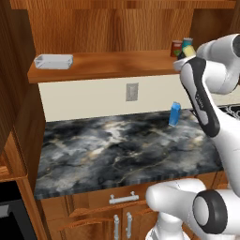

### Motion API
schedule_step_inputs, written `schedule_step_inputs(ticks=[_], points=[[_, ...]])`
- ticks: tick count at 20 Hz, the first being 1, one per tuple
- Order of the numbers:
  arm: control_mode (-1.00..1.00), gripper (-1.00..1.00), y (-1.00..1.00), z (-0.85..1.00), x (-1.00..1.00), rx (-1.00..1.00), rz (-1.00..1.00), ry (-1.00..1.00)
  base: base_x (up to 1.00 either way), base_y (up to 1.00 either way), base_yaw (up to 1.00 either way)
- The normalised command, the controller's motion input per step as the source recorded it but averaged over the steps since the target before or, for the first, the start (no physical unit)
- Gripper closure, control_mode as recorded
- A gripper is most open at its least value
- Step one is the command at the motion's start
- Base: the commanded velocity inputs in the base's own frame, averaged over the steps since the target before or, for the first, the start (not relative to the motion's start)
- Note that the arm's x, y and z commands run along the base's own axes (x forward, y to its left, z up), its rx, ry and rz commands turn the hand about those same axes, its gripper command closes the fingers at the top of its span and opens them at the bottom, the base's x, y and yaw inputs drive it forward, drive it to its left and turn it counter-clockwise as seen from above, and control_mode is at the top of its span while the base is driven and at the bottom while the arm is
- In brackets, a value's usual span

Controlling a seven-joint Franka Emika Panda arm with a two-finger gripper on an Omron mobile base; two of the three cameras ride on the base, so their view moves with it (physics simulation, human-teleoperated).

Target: Pick the cans from the counter and place them in their designated side in the cabinet.

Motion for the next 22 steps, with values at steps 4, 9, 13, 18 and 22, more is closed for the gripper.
schedule_step_inputs(ticks=[4, 9, 13, 18, 22], points=[[-1.0, 1.0, 0.0, 0.0, 0.37, 0.0, 0.0, 0.01, 0.0, 0.0, 0.0], [-1.0, 1.0, -0.01, 0.0, 0.32, 0.0, 0.0, 0.02, 0.0, 0.0, 0.0], [-1.0, 1.0, -0.03, -0.01, 0.29, 0.0, 0.0, 0.04, 0.0, 0.0, 0.0], [-1.0, 1.0, -0.05, 0.0, 0.28, 0.0, 0.0, 0.02, 0.0, 0.0, 0.0], [-1.0, 1.0, -0.06, 0.0, 0.31, 0.0, 0.0, 0.03, 0.0, 0.0, 0.0]])
